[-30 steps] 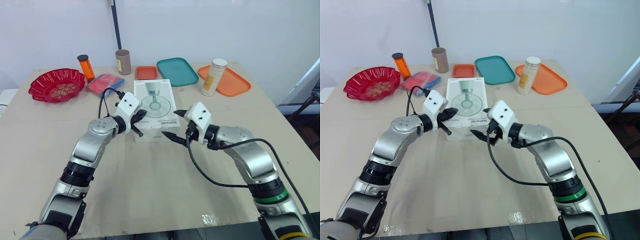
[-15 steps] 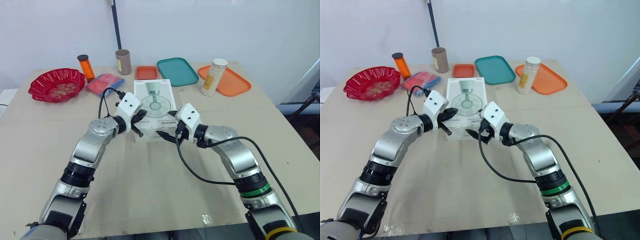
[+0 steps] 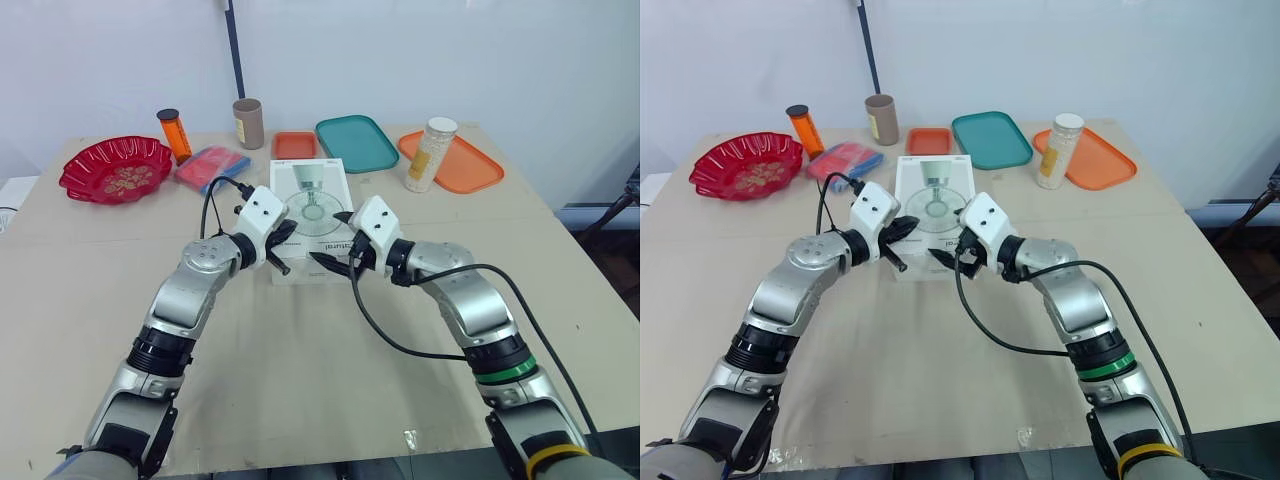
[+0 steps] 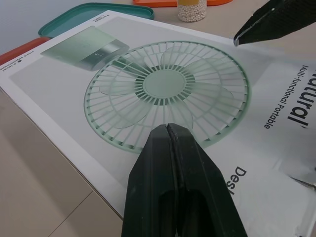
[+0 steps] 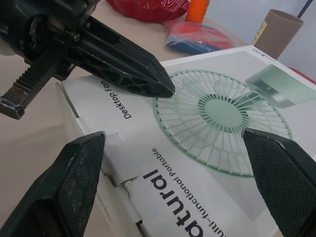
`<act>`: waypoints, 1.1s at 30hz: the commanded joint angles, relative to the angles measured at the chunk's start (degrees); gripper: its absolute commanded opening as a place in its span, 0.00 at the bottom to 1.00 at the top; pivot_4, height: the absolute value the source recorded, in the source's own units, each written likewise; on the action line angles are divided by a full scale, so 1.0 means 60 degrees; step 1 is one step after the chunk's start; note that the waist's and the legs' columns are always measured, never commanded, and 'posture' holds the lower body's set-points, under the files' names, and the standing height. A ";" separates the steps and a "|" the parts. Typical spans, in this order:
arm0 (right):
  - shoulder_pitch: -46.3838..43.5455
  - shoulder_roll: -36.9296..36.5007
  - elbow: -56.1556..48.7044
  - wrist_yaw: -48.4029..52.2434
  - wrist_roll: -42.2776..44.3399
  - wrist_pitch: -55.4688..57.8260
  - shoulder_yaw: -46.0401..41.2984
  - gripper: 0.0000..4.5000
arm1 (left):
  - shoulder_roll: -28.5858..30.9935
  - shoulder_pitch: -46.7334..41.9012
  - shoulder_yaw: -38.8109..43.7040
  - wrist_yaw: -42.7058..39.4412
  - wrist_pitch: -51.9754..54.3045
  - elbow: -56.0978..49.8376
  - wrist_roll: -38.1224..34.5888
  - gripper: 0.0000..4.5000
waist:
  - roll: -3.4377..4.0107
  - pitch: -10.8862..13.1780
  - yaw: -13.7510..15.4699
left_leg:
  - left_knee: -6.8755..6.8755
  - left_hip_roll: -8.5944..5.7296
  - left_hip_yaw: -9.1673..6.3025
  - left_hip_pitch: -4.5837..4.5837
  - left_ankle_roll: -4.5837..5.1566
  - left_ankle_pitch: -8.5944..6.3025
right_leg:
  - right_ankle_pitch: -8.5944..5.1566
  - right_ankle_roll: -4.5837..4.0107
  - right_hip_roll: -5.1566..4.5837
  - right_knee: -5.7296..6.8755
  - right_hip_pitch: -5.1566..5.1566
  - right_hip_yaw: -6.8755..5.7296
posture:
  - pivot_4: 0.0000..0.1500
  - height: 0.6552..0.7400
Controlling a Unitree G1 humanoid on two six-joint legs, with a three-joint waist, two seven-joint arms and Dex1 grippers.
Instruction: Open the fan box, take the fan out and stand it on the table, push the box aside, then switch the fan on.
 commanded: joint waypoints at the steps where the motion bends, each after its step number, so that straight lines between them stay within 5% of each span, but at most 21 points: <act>1: -0.0312 0.0107 -0.0107 -0.0040 0.0014 -0.0216 -0.0318 1.00 | -0.0096 0.0209 -0.0226 -0.0082 0.0028 -0.0192 0.0053 0.01 | 0.0000 0.0000 0.0000 | -0.0001 0.0001 -0.0001 -0.0001 0.0000 0.0000 | 0.0000 0.0000 0.0000 0.0000 -0.0001 -0.0001 | 1.00 1.00; 25: -0.0929 0.0679 0.0890 -0.0535 -0.0530 -0.0905 -0.0400 1.00 | -0.0249 0.0356 -0.0288 -0.0170 0.0036 -0.0360 0.0108 0.01 | 0.0002 -0.0001 0.0002 | -0.0004 -0.0007 -0.0014 -0.0009 -0.0016 0.0009 | 0.0000 0.0000 -0.0012 -0.0001 -0.0002 -0.0016 | 1.00 1.00; 33: 0.0429 -0.0787 -0.1557 0.0706 0.0311 0.0504 -0.0745 1.00 | -0.0151 0.0368 -0.0269 -0.0262 0.0079 -0.0394 0.0078 0.01 | 0.0002 -0.0001 0.0009 | -0.0002 -0.0018 -0.0036 -0.0032 -0.0014 0.0007 | -0.0001 0.0002 -0.0027 -0.0008 -0.0004 -0.0040 | 1.00 1.00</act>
